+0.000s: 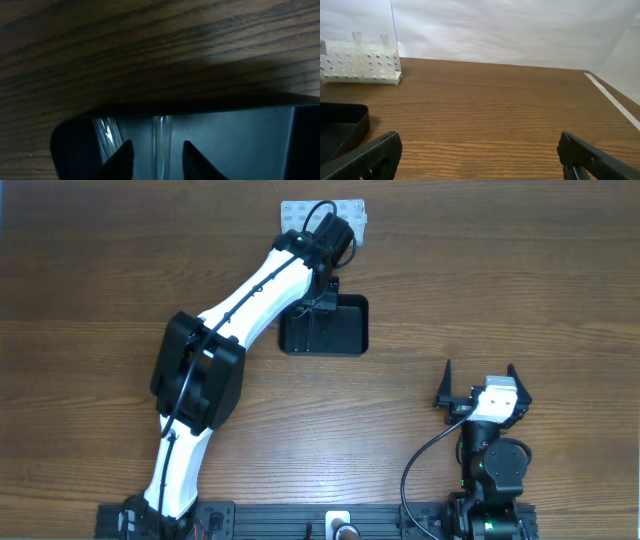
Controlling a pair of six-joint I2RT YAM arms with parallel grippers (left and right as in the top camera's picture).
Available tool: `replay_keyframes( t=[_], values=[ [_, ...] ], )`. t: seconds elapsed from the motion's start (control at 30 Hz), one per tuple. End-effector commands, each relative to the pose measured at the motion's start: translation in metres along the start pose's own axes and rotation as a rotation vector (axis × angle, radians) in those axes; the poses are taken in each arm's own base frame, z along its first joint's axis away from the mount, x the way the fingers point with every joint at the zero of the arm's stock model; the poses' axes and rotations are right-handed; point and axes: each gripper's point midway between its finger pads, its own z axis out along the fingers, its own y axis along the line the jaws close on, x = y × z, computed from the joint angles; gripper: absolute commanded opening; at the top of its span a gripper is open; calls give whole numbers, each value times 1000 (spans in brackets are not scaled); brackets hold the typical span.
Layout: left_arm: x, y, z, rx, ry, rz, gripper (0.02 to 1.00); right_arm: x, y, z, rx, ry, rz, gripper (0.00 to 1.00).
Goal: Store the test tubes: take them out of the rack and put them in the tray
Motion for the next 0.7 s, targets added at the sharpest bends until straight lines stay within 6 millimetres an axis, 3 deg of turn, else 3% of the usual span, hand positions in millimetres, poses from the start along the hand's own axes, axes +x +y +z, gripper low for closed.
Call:
replay_keyframes(
  t=[0.03,0.1,0.2,0.37,0.47,0.57,0.7],
  values=[
    [-4,-4,-20,33,-32,-8,382,1,-3,0,18,0,3,991],
    [-9,-6,-38,47,-71,-8,430,1,-3,0,18,0,3,991],
    [-27,0,-80,36,-199,-20,695,1,-3,0,18,0,3,991],
    [-71,25,-190,5,-557,-67,939,1,-3,0,18,0,3,991],
    [-89,35,-255,16,-750,-7,998,1,-3,0,18,0,3,993],
    [-100,54,-299,16,-875,-3,1000,1,-3,0,18,0,3,993],
    [-104,81,-322,0,-930,-38,1000,1,-3,0,18,0,3,991]
  ],
)
